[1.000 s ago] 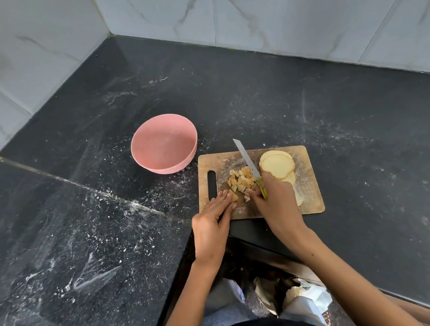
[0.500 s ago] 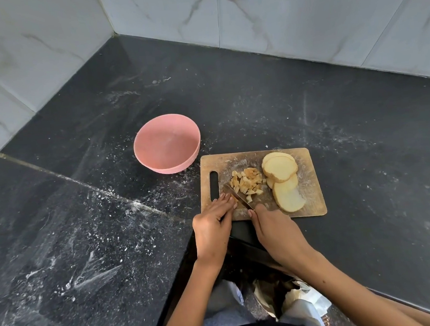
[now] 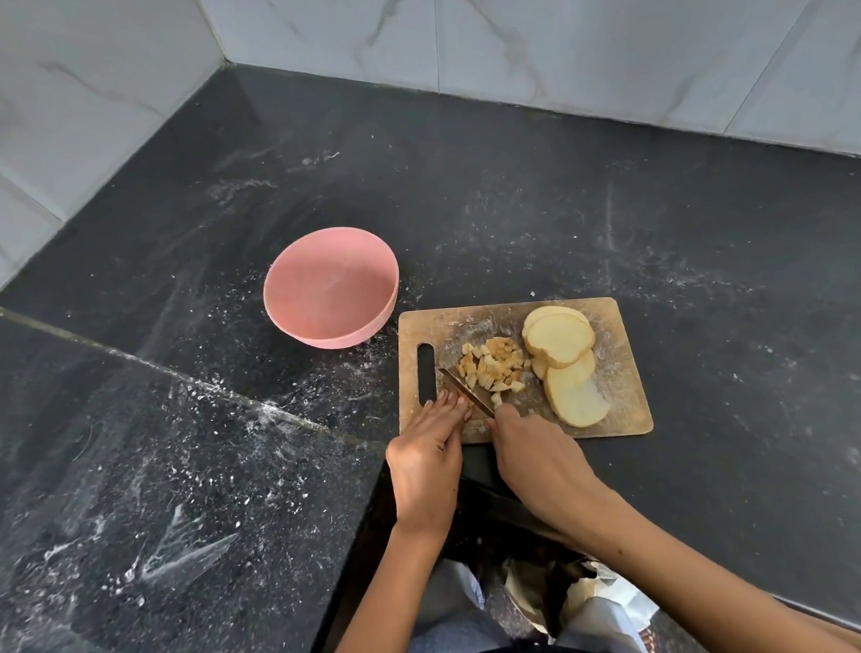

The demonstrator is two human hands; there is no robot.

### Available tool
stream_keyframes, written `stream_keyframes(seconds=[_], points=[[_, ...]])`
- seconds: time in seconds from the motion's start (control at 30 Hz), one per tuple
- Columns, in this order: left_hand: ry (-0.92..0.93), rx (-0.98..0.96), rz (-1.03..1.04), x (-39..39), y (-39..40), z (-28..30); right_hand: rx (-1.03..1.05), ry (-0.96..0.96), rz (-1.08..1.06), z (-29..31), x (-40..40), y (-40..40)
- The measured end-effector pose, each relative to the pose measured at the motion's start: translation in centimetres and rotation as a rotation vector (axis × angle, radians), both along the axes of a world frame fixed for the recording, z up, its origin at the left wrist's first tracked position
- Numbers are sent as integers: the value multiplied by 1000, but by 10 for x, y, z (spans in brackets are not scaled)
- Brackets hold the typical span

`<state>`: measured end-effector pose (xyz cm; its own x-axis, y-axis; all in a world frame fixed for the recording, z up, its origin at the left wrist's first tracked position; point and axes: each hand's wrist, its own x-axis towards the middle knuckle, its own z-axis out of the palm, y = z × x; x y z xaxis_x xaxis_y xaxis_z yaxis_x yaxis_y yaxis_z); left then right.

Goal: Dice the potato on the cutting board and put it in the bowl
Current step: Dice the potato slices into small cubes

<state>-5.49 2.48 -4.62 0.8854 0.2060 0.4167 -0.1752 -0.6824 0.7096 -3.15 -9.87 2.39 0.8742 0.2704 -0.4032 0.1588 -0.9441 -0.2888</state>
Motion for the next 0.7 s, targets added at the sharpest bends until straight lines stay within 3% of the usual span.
stream_keyframes(seconds=[0.37, 0.7], points=[[-18, 26, 1, -1, -1, 3, -62, 19, -50, -1, -3, 8], [-16, 19, -10, -3, 0, 4, -60, 154, -67, 10, -28, -24]])
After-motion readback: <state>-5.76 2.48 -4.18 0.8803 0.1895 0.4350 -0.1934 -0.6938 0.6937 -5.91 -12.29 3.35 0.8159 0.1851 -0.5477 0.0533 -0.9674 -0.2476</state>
